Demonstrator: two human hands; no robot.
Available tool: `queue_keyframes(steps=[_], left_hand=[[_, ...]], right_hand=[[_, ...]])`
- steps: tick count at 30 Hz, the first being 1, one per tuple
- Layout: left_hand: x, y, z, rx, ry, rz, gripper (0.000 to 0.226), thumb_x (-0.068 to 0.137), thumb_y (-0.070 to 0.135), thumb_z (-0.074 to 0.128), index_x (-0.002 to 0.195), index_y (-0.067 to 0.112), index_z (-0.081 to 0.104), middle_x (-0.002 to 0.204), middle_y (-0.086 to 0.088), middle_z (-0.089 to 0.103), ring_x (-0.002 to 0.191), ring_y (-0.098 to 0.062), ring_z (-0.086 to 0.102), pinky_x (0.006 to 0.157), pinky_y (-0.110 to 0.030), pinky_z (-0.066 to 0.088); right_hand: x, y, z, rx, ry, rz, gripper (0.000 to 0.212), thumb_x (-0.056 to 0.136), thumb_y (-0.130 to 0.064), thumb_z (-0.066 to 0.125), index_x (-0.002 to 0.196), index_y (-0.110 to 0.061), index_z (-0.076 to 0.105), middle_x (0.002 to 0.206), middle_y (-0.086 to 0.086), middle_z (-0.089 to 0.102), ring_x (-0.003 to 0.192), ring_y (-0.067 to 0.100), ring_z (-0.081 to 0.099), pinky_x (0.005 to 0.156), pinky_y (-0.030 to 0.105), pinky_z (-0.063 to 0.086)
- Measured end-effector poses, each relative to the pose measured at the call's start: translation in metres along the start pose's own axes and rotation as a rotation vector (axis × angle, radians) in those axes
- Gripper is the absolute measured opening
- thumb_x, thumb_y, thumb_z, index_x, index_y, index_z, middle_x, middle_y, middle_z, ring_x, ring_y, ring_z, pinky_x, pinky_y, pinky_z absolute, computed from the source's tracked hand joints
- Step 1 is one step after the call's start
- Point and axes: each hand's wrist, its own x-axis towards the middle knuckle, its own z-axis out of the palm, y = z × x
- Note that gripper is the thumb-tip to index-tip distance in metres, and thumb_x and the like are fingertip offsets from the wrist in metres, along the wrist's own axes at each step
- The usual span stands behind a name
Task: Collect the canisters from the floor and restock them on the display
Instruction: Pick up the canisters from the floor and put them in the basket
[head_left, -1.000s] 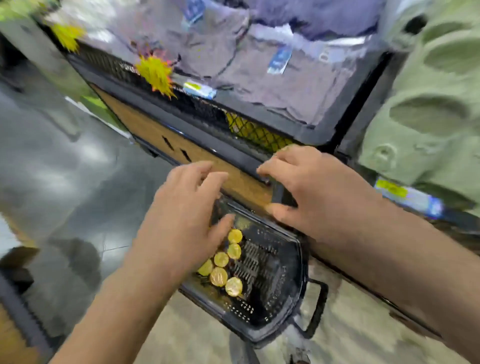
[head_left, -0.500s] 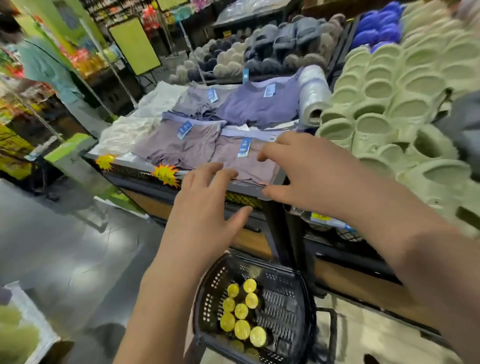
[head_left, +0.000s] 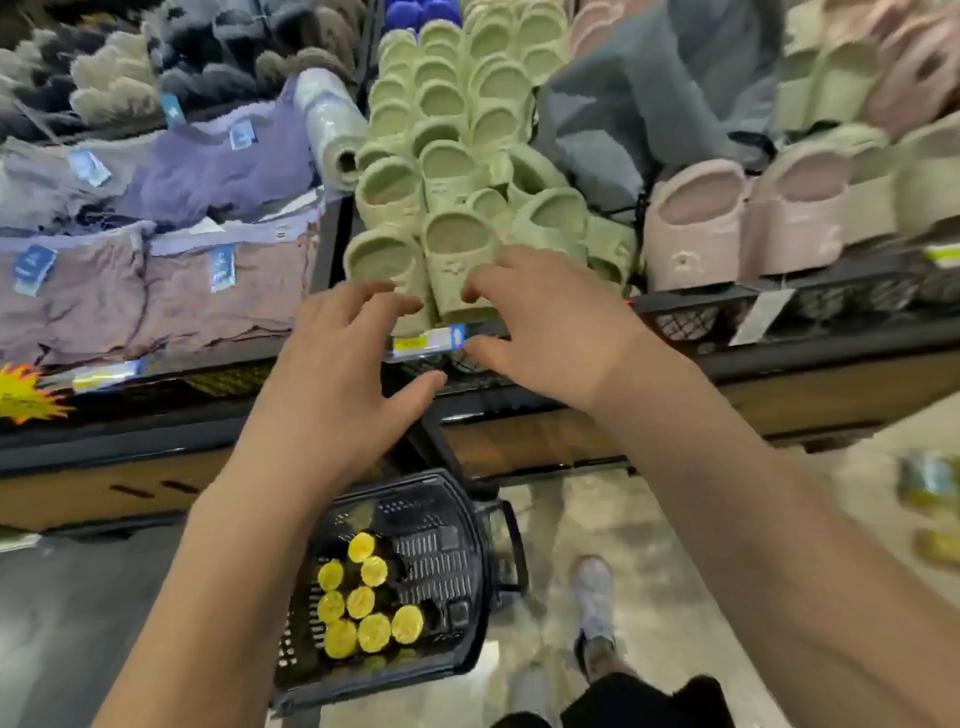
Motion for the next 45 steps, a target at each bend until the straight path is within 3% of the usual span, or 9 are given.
queue_keyframes(steps=[6,10,16,25,30,33,36,42,45], left_hand=[[0.028,0.080,0.075,-0.013,-0.141,0.234,0.058,0.082,0.043,0.075,0.132,0.017,0.059,0.138,-0.008,0.052,0.129,-0.033,0.044,0.108,-0.045,0.037],[0.047,0.162,0.128,-0.018,-0.235,0.409,0.059,0.083,0.043,0.075,0.133,0.018,0.058,0.139,-0.007,0.050,0.130,-0.032,0.044,0.109,-0.043,0.035],[0.064,0.307,0.201,-0.021,-0.347,0.629,0.061,0.087,0.046,0.072,0.140,0.024,0.051,0.142,0.002,0.045,0.134,-0.024,0.037,0.111,-0.040,0.034],[0.069,0.533,0.299,-0.033,-0.438,0.864,0.061,0.088,0.044,0.072,0.141,0.021,0.051,0.147,-0.002,0.042,0.136,-0.028,0.034,0.111,-0.042,0.033],[0.070,0.621,0.351,-0.068,-0.444,1.004,0.060,0.084,0.045,0.074,0.134,0.018,0.057,0.140,-0.007,0.050,0.131,-0.032,0.044,0.110,-0.040,0.033],[0.071,0.663,0.383,-0.070,-0.524,1.030,0.066,0.078,0.056,0.061,0.133,0.019,0.058,0.138,-0.006,0.052,0.130,-0.032,0.047,0.107,-0.042,0.038],[0.076,0.704,0.418,-0.094,-0.572,1.079,0.070,0.073,0.061,0.055,0.128,0.017,0.061,0.133,-0.008,0.055,0.124,-0.035,0.052,0.101,-0.041,0.040],[0.097,0.779,0.496,-0.157,-0.688,1.166,0.064,0.077,0.051,0.067,0.128,0.013,0.062,0.133,-0.008,0.055,0.123,-0.035,0.052,0.101,-0.044,0.043],[0.111,0.808,0.536,-0.156,-0.746,1.170,0.059,0.079,0.042,0.072,0.130,0.014,0.061,0.134,-0.007,0.053,0.122,-0.033,0.050,0.101,-0.036,0.039]], right_hand=[[-0.105,0.098,0.028,0.044,0.051,0.315,0.041,0.095,-0.043,0.062,0.129,-0.020,0.059,0.128,0.006,0.055,0.120,0.030,0.052,0.096,0.045,0.045],[-0.182,0.164,0.030,0.048,0.072,0.561,0.039,0.097,-0.043,0.060,0.132,-0.026,0.056,0.130,0.000,0.053,0.118,0.024,0.053,0.092,0.041,0.046],[-0.303,0.267,0.010,0.092,0.130,0.845,0.045,0.095,-0.045,0.063,0.136,-0.027,0.055,0.130,0.000,0.053,0.117,0.024,0.055,0.096,0.042,0.049],[-0.472,0.395,-0.020,0.117,0.355,1.223,0.052,0.086,-0.038,0.073,0.134,-0.022,0.060,0.128,0.008,0.057,0.119,0.032,0.054,0.094,0.041,0.047],[-0.536,0.453,-0.027,0.102,0.395,1.365,0.051,0.087,-0.040,0.070,0.134,-0.024,0.059,0.132,0.008,0.055,0.123,0.032,0.053,0.095,0.043,0.048],[-0.563,0.483,-0.021,0.144,0.429,1.430,0.049,0.086,-0.041,0.070,0.130,-0.021,0.060,0.122,0.008,0.058,0.114,0.033,0.057,0.089,0.046,0.050],[-0.585,0.513,-0.012,0.180,0.442,1.491,0.051,0.087,-0.038,0.071,0.134,-0.022,0.059,0.126,0.007,0.056,0.117,0.032,0.056,0.092,0.046,0.049],[-0.616,0.585,0.011,0.225,0.539,1.620,0.049,0.084,-0.032,0.074,0.130,-0.021,0.063,0.121,0.006,0.059,0.113,0.030,0.059,0.086,0.041,0.050],[-0.627,0.630,0.025,0.254,0.582,1.701,0.046,0.087,-0.032,0.072,0.131,-0.022,0.062,0.124,0.006,0.059,0.114,0.029,0.058,0.086,0.043,0.051]])
